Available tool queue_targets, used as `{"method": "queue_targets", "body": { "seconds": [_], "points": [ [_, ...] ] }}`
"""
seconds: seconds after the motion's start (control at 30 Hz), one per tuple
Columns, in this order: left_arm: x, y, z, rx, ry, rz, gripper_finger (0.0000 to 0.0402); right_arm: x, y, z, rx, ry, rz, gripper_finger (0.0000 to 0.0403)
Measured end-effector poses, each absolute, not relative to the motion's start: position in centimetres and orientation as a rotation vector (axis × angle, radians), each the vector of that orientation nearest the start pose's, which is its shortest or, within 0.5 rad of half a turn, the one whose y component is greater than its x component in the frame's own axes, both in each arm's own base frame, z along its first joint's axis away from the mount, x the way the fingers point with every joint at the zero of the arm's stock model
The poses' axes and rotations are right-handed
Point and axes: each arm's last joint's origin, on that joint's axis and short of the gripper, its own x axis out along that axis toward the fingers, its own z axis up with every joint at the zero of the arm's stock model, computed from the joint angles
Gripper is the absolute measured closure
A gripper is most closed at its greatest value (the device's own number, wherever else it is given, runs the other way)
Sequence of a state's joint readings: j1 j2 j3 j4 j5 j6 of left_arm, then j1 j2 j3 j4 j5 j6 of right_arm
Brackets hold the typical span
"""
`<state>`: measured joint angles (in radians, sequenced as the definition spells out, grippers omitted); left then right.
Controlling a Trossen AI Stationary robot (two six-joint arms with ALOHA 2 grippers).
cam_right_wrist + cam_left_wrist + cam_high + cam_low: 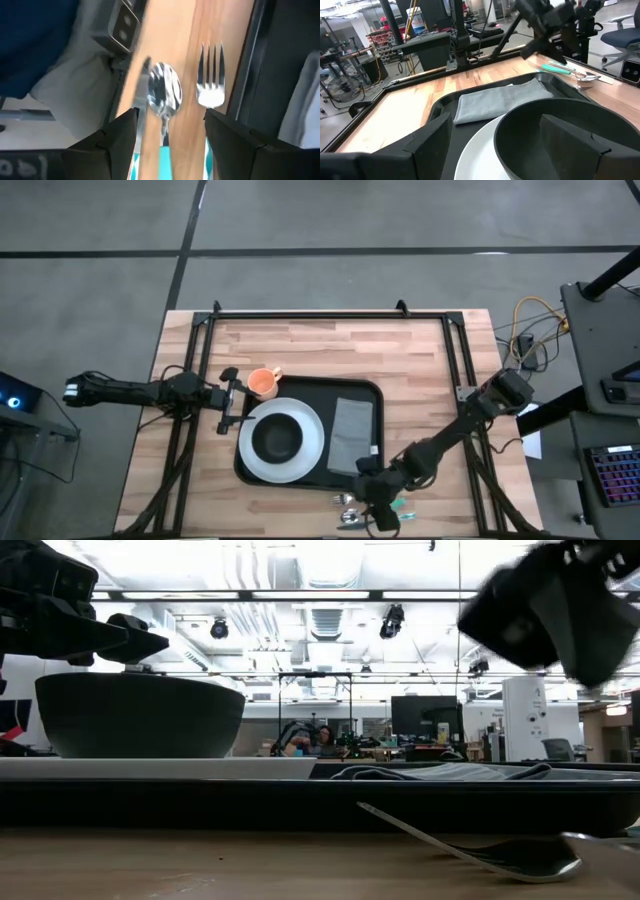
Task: Set up tray
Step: Put the blue patterned fork on top of the gray napkin on the black tray
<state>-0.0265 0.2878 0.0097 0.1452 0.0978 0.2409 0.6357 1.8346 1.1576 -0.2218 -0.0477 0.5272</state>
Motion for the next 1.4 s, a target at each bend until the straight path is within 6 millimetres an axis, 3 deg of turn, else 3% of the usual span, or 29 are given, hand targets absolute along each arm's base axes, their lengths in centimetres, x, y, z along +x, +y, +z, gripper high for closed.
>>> {"method": "queue_targets", "body": {
  "seconds": [0.13, 0.43, 1.4],
  "points": [
    [11.4, -0.6, 15.6, 0.235, 0.117, -0.140, 0.0122, 30.2, 23.2, 16.4, 0.250, 1.052, 0.368, 0.0184],
    [11.4, -0.6, 15.6, 0.236, 0.118, -0.140, 0.0122, 29.9, 23.9, 16.0, 0.257, 1.054, 0.362, 0.0184],
    [11.5, -0.6, 15.6, 0.235, 0.118, -0.139, 0.0122, 29.1, 22.8, 14.6, 0.160, 1.147, 0.170, 0.0184]
  ]
}}
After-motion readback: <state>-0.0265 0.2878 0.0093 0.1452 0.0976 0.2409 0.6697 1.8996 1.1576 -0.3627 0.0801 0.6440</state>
